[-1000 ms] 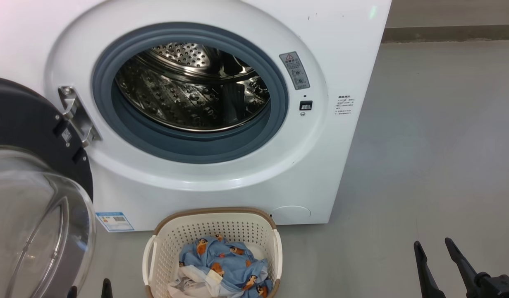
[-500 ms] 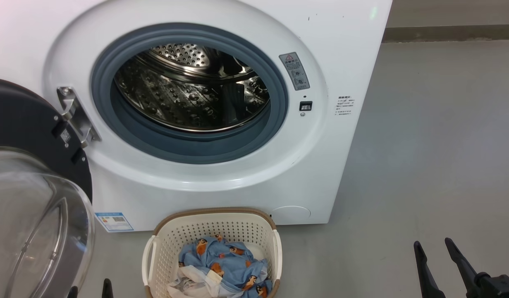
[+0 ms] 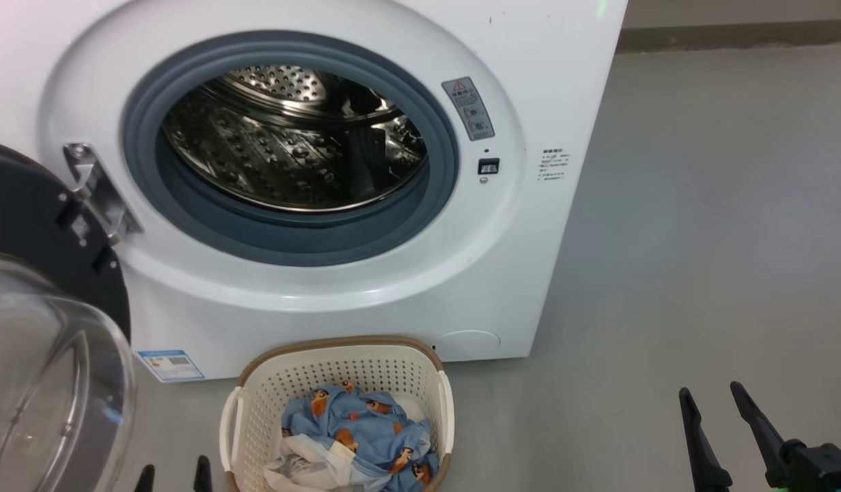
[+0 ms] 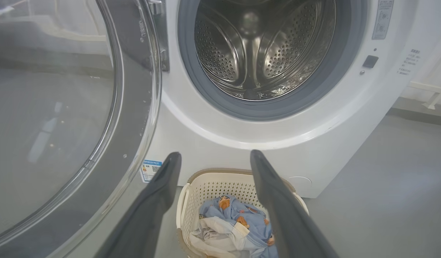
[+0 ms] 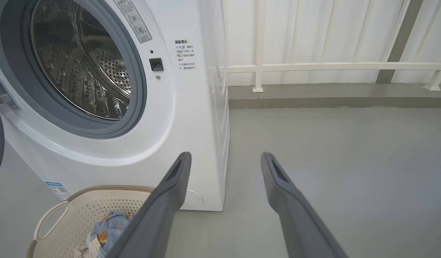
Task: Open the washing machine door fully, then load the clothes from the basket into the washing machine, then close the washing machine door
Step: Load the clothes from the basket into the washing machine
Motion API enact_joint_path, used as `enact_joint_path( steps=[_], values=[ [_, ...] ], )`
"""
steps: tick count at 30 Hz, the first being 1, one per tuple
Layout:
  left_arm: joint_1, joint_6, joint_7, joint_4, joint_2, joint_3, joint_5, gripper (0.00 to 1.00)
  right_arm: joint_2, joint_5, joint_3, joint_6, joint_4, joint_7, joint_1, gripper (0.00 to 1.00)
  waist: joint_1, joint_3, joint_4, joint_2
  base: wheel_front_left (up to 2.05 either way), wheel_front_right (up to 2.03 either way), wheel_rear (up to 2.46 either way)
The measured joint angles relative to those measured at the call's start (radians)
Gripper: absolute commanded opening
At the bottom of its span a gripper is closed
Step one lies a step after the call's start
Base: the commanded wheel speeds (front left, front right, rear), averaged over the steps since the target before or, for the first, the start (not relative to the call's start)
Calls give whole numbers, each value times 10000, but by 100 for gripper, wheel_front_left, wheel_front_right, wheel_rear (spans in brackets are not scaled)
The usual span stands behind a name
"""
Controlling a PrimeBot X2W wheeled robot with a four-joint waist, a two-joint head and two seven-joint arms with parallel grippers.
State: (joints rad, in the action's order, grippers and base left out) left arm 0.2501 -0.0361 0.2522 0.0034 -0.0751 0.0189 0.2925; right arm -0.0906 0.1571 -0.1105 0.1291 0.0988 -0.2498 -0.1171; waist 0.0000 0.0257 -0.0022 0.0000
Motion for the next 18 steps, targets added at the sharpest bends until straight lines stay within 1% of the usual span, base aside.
enact_joint_path(
  steps=[5,8,14,18],
  values=[
    [-179,-50,-107,303,6,136,13,100,4,0,29,0,-44,0,277,100,1,388,-262,0,0,0,0],
    [-589,-56,-251,656,25,270,42,100,6,0,67,0,-79,0,502,100,1,684,-466,0,0,0,0],
    [-1624,-311,-504,1739,63,422,426,100,46,0,215,0,-196,0,1015,100,0,1344,-971,0,0,0,0],
    [-2387,-527,-811,2621,67,518,905,100,134,0,297,0,-267,0,1318,100,2,1826,-1345,0,0,0,0]
  ],
)
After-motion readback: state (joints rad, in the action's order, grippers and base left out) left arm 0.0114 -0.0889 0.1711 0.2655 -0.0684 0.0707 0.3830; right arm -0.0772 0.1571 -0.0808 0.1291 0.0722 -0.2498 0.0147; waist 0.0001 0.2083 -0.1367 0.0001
